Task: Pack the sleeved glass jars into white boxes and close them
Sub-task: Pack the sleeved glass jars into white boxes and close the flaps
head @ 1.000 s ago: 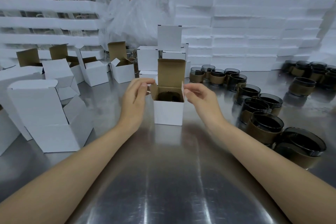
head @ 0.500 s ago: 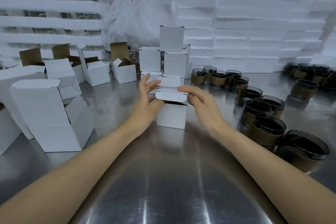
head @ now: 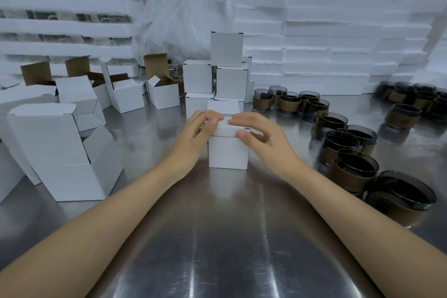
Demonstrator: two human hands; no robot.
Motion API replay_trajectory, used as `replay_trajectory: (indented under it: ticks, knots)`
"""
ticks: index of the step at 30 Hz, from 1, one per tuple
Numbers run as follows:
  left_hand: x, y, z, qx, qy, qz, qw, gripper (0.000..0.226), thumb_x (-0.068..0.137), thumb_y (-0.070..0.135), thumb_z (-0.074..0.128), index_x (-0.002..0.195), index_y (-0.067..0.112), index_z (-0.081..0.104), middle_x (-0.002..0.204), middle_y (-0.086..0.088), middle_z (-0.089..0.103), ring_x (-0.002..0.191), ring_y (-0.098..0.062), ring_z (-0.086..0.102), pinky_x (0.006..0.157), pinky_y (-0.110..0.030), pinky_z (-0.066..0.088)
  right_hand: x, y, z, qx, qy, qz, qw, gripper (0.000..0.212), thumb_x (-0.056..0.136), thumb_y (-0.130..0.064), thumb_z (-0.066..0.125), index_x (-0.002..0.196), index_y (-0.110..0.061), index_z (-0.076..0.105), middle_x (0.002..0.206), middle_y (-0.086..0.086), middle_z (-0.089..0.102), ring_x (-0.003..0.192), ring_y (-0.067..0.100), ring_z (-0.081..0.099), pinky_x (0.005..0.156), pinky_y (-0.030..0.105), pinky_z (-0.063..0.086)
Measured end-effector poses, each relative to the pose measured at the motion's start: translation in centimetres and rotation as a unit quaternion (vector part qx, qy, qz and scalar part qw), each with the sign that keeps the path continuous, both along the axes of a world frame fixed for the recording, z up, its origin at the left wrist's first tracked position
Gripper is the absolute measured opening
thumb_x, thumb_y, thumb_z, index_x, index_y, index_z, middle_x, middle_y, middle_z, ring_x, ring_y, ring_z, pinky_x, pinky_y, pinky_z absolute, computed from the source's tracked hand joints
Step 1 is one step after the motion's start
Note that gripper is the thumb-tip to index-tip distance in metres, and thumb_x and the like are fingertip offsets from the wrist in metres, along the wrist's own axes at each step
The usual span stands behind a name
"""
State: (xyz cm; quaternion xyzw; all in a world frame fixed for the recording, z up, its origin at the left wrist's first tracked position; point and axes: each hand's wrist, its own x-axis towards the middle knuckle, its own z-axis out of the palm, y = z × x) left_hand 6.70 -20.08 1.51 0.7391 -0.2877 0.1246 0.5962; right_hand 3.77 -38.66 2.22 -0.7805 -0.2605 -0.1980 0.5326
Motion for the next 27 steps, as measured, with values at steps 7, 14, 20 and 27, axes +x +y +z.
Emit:
replay_trajectory:
  ticks: [7,14,20,27]
  knots:
    - [-0.1,0.2,0.0,0.048,-0.040,0.039,0.997,0.022,0.084,0.017,0.040,0.094,0.024,0.058,0.112,0.007,0.052,0.117,-0.006,0.042,0.098,-0.020,0.033,-0.5,0.0,0.3,-0.125,-0.013,0.017,0.992,0.023,0.091,-0.011,0.063,0.114,-0.012,0.067,0.137,-0.001,0.052,0.142,0.011,0.028,0.116,0.024,0.022]
    - [1.1,3.7,0.7,0.235,-0.202,0.063,0.949,0.040,0.079,0.056,0.061,0.105,0.026,0.054,0.114,0.018,0.051,0.113,-0.002,0.046,0.090,-0.007,0.034,-0.9,0.8,-0.1,-0.148,-0.029,0.007,0.989,0.031,0.095,-0.016,0.058,0.126,-0.019,0.062,0.143,-0.003,0.042,0.141,0.005,0.026,0.110,0.009,0.018]
    - [1.8,6.3,0.8,0.208,-0.223,0.107,0.946,0.034,0.080,0.038,0.048,0.101,0.012,0.058,0.110,0.000,0.061,0.106,-0.017,0.054,0.090,-0.031,0.042,0.3,0.3,-1.5,-0.236,-0.018,-0.036,0.971,0.045,0.101,-0.021,0.046,0.145,-0.020,0.038,0.146,-0.009,0.036,0.138,0.002,0.019,0.110,0.007,0.007]
    - [2.0,6.2,0.7,0.158,-0.227,0.283,0.918,0.021,0.076,0.013,0.042,0.079,0.009,0.062,0.089,0.001,0.071,0.081,-0.004,0.052,0.072,-0.026,0.040,1.4,-0.9,-1.9,-0.361,-0.059,-0.105,0.925,0.057,0.097,-0.022,0.049,0.150,-0.025,0.028,0.154,-0.008,0.027,0.142,0.011,0.013,0.112,0.031,0.026]
